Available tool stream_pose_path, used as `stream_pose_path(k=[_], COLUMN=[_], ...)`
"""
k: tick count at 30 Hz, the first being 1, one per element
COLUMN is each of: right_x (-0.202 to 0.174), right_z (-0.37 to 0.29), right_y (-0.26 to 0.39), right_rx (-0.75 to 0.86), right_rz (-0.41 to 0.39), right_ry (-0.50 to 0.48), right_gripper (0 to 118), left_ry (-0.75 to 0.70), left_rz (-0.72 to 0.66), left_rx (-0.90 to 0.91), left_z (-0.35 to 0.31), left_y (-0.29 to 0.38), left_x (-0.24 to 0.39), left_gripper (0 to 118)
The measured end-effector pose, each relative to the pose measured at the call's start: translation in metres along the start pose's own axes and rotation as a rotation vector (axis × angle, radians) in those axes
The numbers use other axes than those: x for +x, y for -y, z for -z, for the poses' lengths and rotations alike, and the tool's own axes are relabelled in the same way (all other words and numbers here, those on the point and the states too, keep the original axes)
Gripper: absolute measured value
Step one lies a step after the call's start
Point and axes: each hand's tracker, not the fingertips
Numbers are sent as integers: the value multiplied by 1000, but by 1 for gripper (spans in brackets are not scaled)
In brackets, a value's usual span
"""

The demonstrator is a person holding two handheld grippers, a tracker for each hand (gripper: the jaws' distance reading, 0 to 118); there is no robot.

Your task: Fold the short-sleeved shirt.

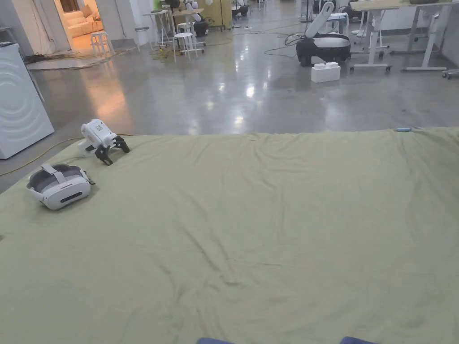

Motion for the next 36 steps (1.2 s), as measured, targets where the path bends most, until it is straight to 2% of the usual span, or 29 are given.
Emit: stream_pose_path(k=[2,6,8,12,15,16,17,19,20,21,25,27,28,29,30,32,34,36], right_x=[2,6,7,7,7,8,10,15,18,22,33,37,38,39,39,39,36,34], right_z=[3,11,16,9,-7,-11,-15,-22,-24,-25,-28,-27,-27,-27,-27,-29,-31,-33], right_y=[0,3,6,7,6,7,9,11,13,15,19,21,22,23,24,26,28,30], right_rx=[0,-3,-7,14,30,34,40,36,37,35,27,16,10,5,2,-2,-7,-12], right_rz=[15,28,37,45,58,55,48,52,61,73,98,101,100,100,101,110,109,109], right_ry=[-11,-23,-21,-1,9,24,49,71,81,87,93,96,100,101,103,105,105,109], right_gripper=[0,0,0,0,0,0,0,0,0,0,0,0,0,0,0,0,0,0], left_ry=[-78,-186,-142,-73,-26,-22,-38,-53,-25,2,78,70,77,117,121,66,91,3], left_rz=[113,459,555,720,757,755,768,793,783,772,690,608,576,567,567,556,531,554], left_rx=[64,172,122,-55,-211,-264,-310,-317,-333,-360,-236,-179,-170,-203,-222,-279,-364,-418], left_z=[-28,-60,-46,32,88,105,117,129,130,127,83,71,68,73,81,101,123,141], left_y=[-20,-32,-10,67,118,131,143,158,156,155,121,109,105,106,109,120,134,149], left_x=[15,79,117,169,179,177,178,175,173,175,183,180,177,172,169,163,152,144], left_gripper=[11,12,12,12,14,18,27,63,73,77,79,73,64,49,28,10,3,1])
